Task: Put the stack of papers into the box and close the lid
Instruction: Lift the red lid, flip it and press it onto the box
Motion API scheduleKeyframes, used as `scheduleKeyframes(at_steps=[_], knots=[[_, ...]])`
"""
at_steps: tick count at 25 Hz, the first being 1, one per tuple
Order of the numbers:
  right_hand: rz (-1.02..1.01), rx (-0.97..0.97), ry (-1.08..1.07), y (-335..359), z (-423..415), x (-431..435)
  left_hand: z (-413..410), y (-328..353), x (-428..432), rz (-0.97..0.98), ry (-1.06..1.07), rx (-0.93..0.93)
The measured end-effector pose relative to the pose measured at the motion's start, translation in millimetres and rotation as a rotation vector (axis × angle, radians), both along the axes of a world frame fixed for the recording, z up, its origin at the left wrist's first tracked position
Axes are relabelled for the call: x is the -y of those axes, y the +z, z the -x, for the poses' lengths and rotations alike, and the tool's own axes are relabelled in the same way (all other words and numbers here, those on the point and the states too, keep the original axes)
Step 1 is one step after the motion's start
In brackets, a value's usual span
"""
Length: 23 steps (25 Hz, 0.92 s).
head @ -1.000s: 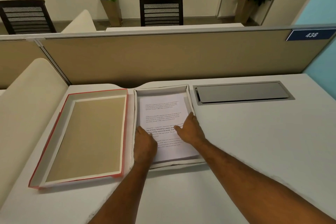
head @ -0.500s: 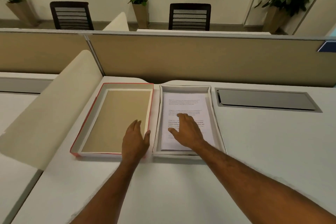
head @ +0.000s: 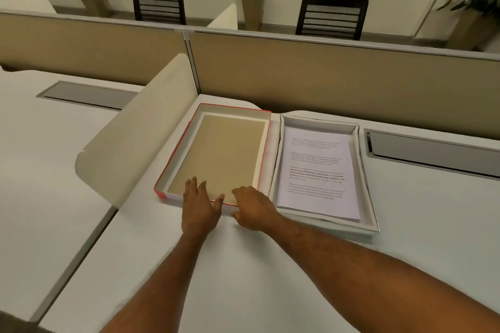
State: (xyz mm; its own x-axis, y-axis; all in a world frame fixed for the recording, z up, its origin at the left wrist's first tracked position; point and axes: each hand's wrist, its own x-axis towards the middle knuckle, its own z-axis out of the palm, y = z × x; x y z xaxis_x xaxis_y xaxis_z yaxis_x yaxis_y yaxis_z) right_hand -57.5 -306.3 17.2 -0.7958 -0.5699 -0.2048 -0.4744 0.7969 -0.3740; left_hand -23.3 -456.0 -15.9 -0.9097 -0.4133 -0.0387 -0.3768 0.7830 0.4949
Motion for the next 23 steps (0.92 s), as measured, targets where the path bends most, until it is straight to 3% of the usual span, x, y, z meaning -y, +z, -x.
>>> scheduleKeyframes(at_steps=[3, 7, 10, 14, 16, 20, 23], knots=[[-0.068, -0.07, 0.055, -11.9, -2.3, 3.7, -8.0, -3.7, 5.6, -0.053, 0.092, -0.126], [-0.005, -0.106, 0.045, -16.6, -1.0, 6.7, -20.8, 3.3, -2.3, -0.496, 0.434, -0.454], [0.152, -0.137, 0.005, -7.1, 0.0, 11.2, -13.3, 9.6, -6.6, -0.83, 0.664, -0.443], [0.443, -0.116, -0.124, 21.3, 2.1, 7.8, 9.9, 39.3, -15.0, -1.253, 0.464, -0.445], [0.559, -0.078, -0.142, 32.3, 2.4, 0.3, 20.9, 57.4, -21.6, -1.27, 0.389, -0.493], [0.619, 0.055, -0.153, 49.5, 9.5, -21.1, 33.3, 87.4, -37.5, -0.973, 0.294, -0.571], [0.687, 0.052, -0.294, 73.2, 21.3, -49.1, 33.0, 101.7, -47.1, -0.782, 0.154, -0.598]])
